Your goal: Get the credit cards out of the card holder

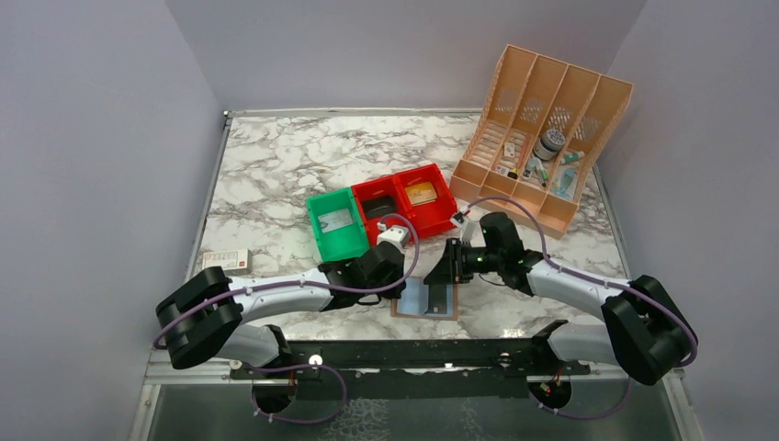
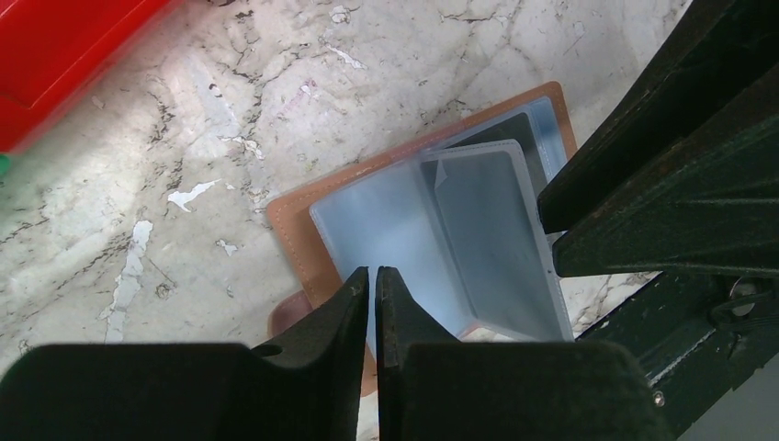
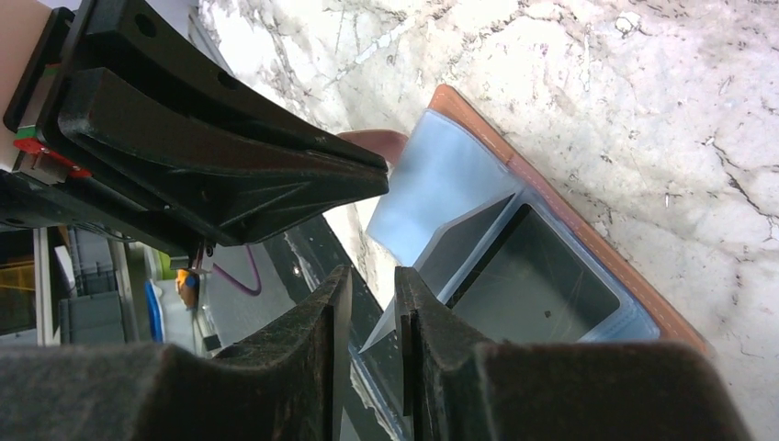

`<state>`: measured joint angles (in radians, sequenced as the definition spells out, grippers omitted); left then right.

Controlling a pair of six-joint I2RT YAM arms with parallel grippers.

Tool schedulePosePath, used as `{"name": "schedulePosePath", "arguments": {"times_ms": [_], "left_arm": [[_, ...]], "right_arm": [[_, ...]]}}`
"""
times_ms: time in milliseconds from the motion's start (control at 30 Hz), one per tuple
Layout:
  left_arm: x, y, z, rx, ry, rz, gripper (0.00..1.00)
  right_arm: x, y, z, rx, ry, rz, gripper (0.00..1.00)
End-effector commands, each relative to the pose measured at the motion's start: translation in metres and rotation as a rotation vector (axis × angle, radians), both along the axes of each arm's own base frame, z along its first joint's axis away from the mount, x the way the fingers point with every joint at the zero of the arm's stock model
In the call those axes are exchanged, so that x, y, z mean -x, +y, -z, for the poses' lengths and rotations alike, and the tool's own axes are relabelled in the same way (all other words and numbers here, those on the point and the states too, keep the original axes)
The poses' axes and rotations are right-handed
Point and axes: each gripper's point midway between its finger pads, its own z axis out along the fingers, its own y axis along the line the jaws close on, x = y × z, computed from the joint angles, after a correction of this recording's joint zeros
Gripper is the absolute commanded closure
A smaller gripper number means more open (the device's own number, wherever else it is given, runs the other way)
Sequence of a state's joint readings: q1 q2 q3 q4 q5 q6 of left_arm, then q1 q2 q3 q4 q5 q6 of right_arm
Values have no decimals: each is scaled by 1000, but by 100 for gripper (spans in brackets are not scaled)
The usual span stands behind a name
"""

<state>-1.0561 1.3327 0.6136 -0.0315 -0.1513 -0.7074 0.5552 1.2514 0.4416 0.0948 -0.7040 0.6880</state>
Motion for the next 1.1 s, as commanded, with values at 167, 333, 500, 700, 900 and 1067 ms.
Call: {"name": "schedulePosePath", "arguments": {"times_ms": [167,333,500,700,900,1067], "left_arm": [[-1,8,-7,-7,-30,-17,81],[-5,11,-17,17,-54,-50,76],[-10,20,-22,20,-80,-96,74],[-12,30,-31,37,-106,-133,71],[-9,35,-40,69,-127,-131,63],[-1,25,-44,127,-125,-61,54]], "right_arm": [[1,7,-6,-43,-5,-26,75],[-2,12,-12,-60,-9,-37,75],[-6,21,-11,-59,6,-49,75],[-5,40,-9,-46,8,-92,75],[-11,36,-15,-33,-49,-29,75],[-11,19,-5,26,-78,54,74]]}}
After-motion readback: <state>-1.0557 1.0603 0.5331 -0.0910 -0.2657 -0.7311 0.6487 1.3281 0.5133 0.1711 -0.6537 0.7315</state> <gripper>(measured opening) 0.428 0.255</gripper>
